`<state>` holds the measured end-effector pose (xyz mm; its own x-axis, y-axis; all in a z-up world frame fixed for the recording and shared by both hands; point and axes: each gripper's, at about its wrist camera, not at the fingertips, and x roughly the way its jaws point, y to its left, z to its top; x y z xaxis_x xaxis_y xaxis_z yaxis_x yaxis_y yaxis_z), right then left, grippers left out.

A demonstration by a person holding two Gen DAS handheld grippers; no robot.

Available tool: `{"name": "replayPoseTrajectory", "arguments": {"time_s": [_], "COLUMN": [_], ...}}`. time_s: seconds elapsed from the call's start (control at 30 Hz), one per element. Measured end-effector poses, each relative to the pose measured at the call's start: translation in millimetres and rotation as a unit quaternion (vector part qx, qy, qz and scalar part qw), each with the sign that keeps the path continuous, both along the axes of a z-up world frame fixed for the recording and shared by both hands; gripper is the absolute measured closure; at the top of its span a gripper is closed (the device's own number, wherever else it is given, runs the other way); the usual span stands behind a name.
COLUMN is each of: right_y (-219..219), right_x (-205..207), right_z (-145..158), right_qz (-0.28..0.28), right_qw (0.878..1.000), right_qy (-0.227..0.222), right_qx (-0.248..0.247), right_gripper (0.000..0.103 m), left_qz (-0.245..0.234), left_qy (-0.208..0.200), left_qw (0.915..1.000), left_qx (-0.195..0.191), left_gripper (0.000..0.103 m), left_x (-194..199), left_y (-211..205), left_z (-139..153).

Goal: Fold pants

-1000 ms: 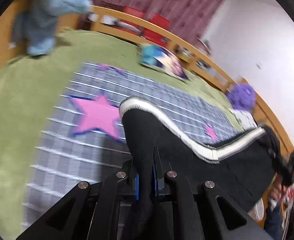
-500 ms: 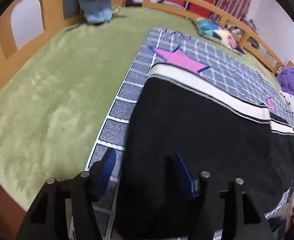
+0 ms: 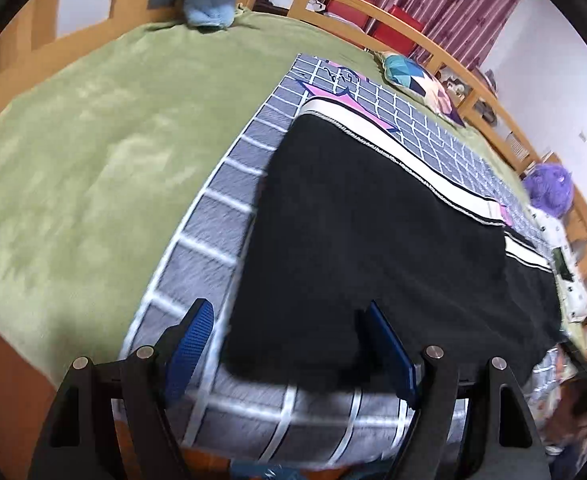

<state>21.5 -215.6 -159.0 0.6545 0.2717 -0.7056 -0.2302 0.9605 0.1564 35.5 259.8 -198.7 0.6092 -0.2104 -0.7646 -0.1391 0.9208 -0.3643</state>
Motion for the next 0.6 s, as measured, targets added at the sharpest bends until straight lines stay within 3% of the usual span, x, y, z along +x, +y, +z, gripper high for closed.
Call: {"name": "replayPoseTrajectory", "arguments": {"time_s": [0.1, 0.13, 0.23, 0.5, 0.57, 0.6], "right_y": [13.9, 7.2, -14.0, -26.2, -26.9, -25.7], "right_x": [6.0, -1.1, -9.1, -30.2, -20.5, -17.8], "right_z": [-46.1, -47.2, -43.6, -24.4, -19.3, -14.3], "right_qz": [-0.005, -0.011, -0.029, -0.068, -0.065, -0.061], "right_qw": [0.999, 1.000, 0.998, 0.996, 0.996, 0.997], "right_qy": [0.045, 0.029, 0.053, 0.048, 0.051, 0.050], "right_qx": [-0.028, -0.002, 0.025, 0.017, 0.018, 0.014], "right_gripper": [0.055, 0.055, 0.056, 0.056, 0.056, 0.056], "left_qz": [0.005, 0.007, 0.007, 0.013, 0.023, 0.031], "left_qy": [-0.007, -0.008, -0.013, -0.021, -0.020, -0.018], "left_qw": [0.9999, 0.9998, 0.9988, 0.9949, 0.9955, 0.9960], "left_qx": [-0.011, -0.018, -0.047, -0.097, -0.089, -0.082], "left_gripper": [0.026, 0.026, 0.026, 0.028, 0.035, 0.050], "left_x": [-14.8, -16.5, -17.9, 2.2, 9.8, 11.6], "left_y": [10.1, 11.5, 17.3, 16.2, 12.3, 10.9], "left_z": [-3.3, -3.9, -7.3, -23.2, -21.9, -19.9]}}
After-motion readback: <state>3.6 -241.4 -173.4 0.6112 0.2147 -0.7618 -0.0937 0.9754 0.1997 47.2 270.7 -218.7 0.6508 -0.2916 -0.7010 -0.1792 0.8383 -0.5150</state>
